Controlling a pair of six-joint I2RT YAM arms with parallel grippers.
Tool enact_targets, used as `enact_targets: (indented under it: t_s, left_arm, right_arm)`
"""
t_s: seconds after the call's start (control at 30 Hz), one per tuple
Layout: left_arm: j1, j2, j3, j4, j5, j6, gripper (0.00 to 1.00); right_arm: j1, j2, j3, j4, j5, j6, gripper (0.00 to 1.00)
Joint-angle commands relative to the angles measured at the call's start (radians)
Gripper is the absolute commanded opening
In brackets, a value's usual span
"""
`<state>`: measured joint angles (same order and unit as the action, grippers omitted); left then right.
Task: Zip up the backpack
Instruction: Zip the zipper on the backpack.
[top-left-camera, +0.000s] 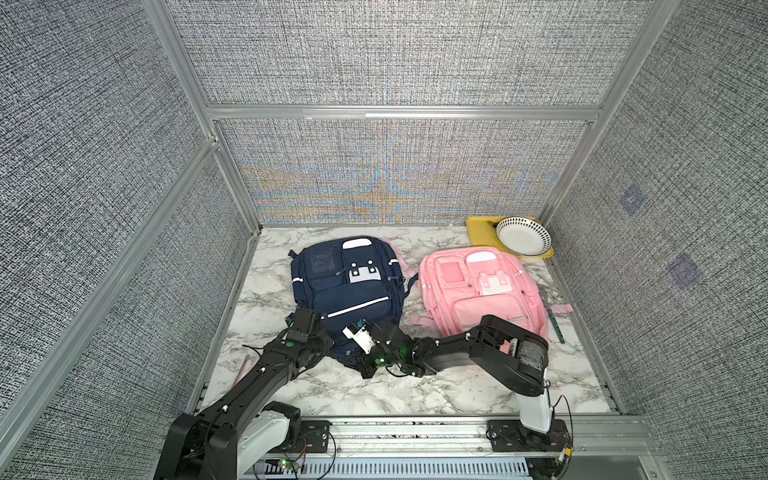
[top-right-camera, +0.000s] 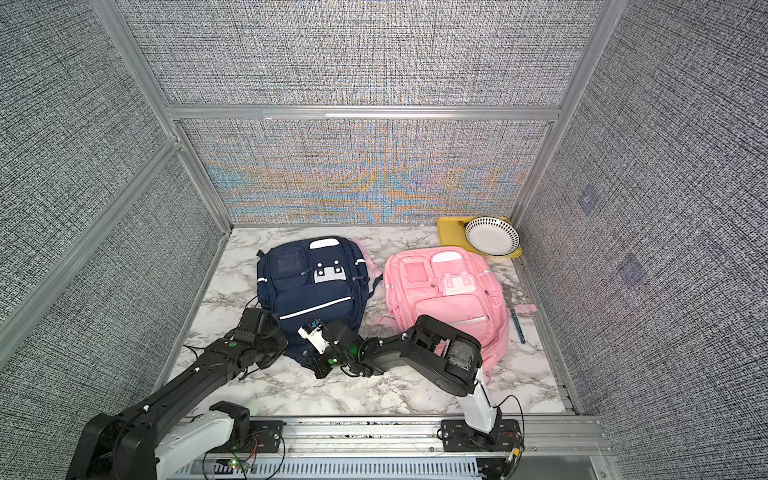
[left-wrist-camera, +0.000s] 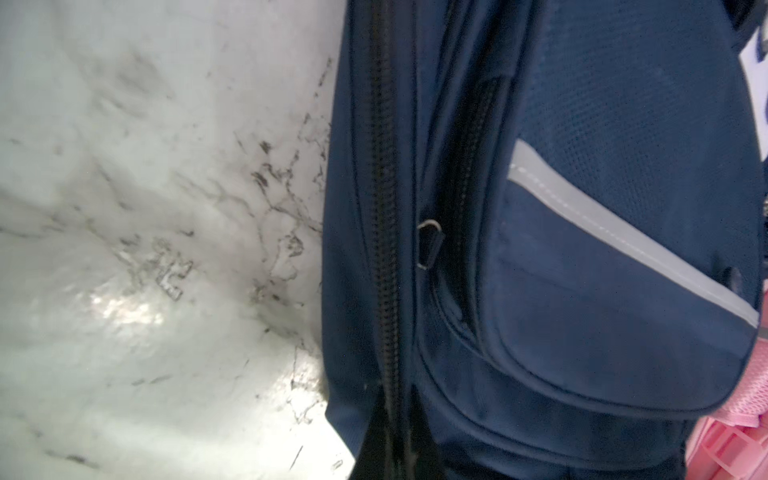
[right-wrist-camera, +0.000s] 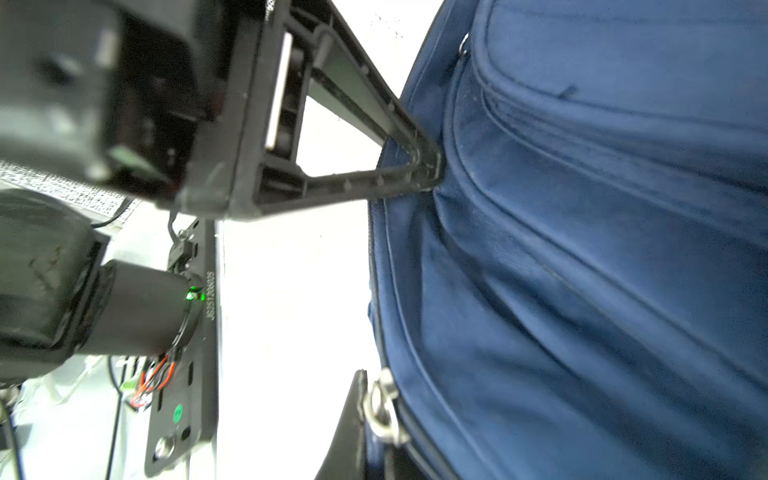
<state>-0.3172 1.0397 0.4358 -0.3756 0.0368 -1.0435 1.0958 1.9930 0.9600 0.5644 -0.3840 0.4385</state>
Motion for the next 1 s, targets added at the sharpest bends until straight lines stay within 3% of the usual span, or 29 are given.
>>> enact_targets:
  t_s: [0.0, 0.47, 0.97]
  left_arm:
    - [0.006, 0.009, 0.01, 0.003, -0.153, 0.036, 0.0]
    - [0.015, 0.098, 0.064, 0.004, -0.178, 0.078, 0.0]
    - [0.099, 0.11, 0.107, -0.021, -0.188, 0.149, 0.0]
  right_arm:
    - [-0.006, -0.014, -0.019, -0.002, -0.105, -0.026, 0.0]
    - [-0.06, -0.102, -0.143, 0.011, -0.145, -0.041, 0.0]
    - [-0.128, -0.18, -0.209, -0.152, -0.158, -0.136, 0.0]
